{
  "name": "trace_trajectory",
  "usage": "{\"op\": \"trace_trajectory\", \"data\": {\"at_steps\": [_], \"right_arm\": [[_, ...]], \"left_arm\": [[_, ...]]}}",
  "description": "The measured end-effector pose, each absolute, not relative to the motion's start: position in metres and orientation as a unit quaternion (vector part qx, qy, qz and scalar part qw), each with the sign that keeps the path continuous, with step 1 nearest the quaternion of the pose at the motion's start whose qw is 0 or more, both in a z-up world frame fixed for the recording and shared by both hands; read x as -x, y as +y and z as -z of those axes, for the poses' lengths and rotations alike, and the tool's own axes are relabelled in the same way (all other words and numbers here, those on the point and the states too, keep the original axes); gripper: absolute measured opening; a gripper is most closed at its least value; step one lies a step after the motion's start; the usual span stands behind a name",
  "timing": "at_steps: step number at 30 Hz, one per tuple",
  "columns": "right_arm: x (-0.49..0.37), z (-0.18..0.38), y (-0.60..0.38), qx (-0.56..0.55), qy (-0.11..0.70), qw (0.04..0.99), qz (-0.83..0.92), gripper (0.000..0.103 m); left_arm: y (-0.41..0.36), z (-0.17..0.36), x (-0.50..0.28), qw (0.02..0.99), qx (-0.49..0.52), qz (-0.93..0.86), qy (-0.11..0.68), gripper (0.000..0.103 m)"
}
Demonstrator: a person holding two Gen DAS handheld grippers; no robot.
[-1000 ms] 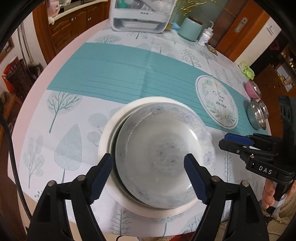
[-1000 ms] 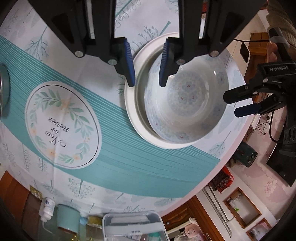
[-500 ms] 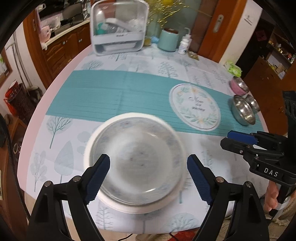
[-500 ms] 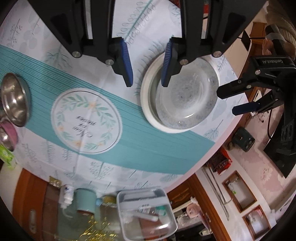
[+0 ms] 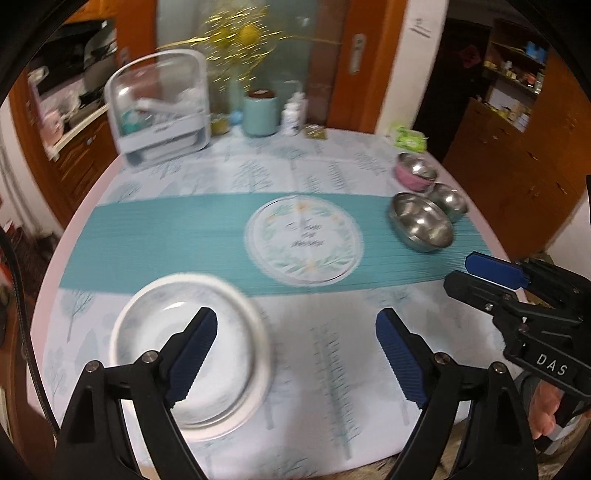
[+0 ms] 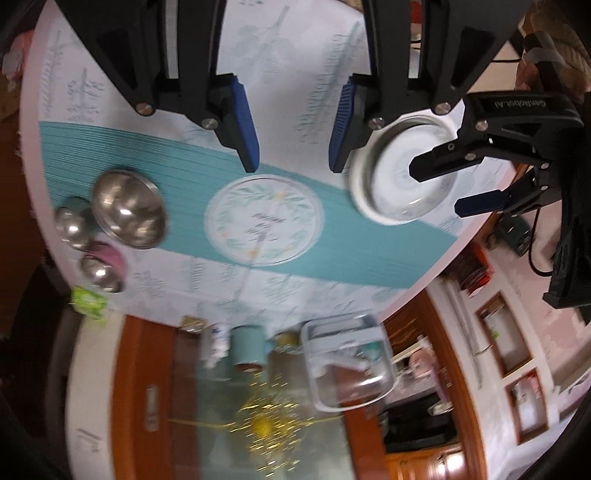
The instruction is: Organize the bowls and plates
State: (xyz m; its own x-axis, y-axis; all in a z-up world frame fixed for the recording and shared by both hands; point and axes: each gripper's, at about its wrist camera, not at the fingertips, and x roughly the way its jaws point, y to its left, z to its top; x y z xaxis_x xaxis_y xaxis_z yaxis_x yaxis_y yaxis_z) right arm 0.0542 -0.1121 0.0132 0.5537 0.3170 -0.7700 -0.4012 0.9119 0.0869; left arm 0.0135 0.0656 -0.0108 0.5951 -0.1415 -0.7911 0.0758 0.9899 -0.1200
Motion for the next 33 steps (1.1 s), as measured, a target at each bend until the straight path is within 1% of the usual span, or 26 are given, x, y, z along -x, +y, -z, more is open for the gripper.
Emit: {"op": "trace_trajectory", "data": {"at_steps": [1, 3, 6, 14, 19, 26, 33], "right_arm": [[-0.055, -0.017, -0.121, 0.048, 0.42, 0.886, -0.193, 0.047], [-0.059, -0.023, -0.14, 0.043, 0.406, 0.898, -0.166, 0.056], [-0.07, -0.032, -0.166, 0.031, 0.392, 0.91, -0.133, 0.061], [-0.128, -0.037, -0.232, 0.012, 0.395, 0.918, -0.035, 0.062], [-0.168, -0.034, -0.269, 0.001, 0.409, 0.912, 0.006, 0.062], [-0.22, -0.011, -0.31, -0.03, 0.452, 0.891, 0.03, 0.062], [-0.257, 0.048, -0.322, -0.077, 0.526, 0.847, 0.008, 0.062]], "left_arm": [[0.056, 0.009, -0.017, 0.893, 0.036, 0.069, 0.444, 0.087], [0.037, 0.004, -0.028, 0.893, 0.03, 0.087, 0.44, 0.087], [0.009, -0.003, -0.047, 0.896, 0.014, 0.105, 0.431, 0.087], [-0.054, -0.013, -0.123, 0.894, 0.019, 0.158, 0.42, 0.087], [-0.083, 0.002, -0.179, 0.887, 0.02, 0.165, 0.43, 0.087], [-0.104, 0.045, -0.246, 0.863, 0.034, 0.163, 0.476, 0.087], [-0.112, 0.107, -0.288, 0.83, 0.042, 0.145, 0.536, 0.087]]}}
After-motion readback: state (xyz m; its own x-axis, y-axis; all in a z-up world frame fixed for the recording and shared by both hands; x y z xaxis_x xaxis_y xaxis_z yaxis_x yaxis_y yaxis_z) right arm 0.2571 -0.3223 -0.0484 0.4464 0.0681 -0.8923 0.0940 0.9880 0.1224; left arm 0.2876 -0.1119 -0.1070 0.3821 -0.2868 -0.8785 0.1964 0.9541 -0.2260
